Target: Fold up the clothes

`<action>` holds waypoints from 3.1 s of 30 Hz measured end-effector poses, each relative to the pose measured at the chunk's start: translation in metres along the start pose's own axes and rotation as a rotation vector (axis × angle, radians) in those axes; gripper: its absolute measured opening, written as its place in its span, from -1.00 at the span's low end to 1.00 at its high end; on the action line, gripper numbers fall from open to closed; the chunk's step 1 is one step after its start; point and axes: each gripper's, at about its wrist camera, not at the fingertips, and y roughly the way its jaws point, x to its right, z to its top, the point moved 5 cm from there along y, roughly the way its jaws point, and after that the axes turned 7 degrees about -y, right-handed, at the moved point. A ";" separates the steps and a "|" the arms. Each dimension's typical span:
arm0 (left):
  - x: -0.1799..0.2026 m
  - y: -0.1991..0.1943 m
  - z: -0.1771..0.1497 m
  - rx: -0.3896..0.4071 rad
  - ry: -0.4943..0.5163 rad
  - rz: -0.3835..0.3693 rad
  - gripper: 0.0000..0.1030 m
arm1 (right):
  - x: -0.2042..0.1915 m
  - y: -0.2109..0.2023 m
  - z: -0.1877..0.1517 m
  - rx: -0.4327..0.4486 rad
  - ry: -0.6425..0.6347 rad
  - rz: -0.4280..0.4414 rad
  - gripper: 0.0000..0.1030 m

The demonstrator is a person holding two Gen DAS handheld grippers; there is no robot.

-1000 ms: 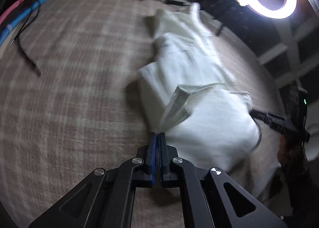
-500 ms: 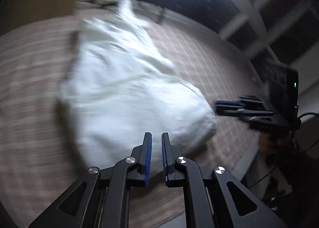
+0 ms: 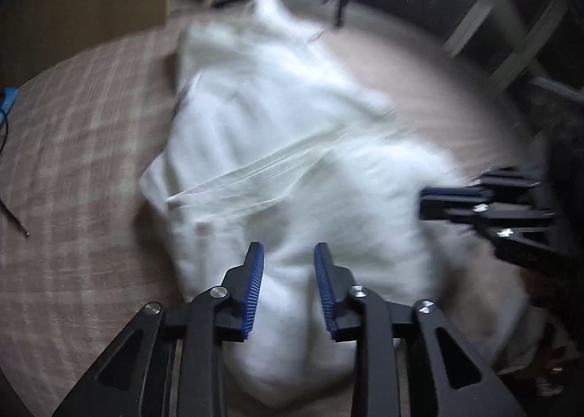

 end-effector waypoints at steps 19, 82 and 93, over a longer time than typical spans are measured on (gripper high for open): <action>-0.052 -0.114 0.109 0.100 0.044 0.016 -0.33 | 0.076 -0.142 0.077 0.263 0.171 -0.106 -0.41; -0.065 0.074 0.232 -0.039 0.271 -0.004 -0.90 | 0.197 0.118 0.271 0.044 -0.080 -0.093 0.32; -0.061 0.052 0.234 -0.006 0.257 -0.024 -0.91 | 0.185 0.076 0.271 0.181 -0.095 -0.014 -0.85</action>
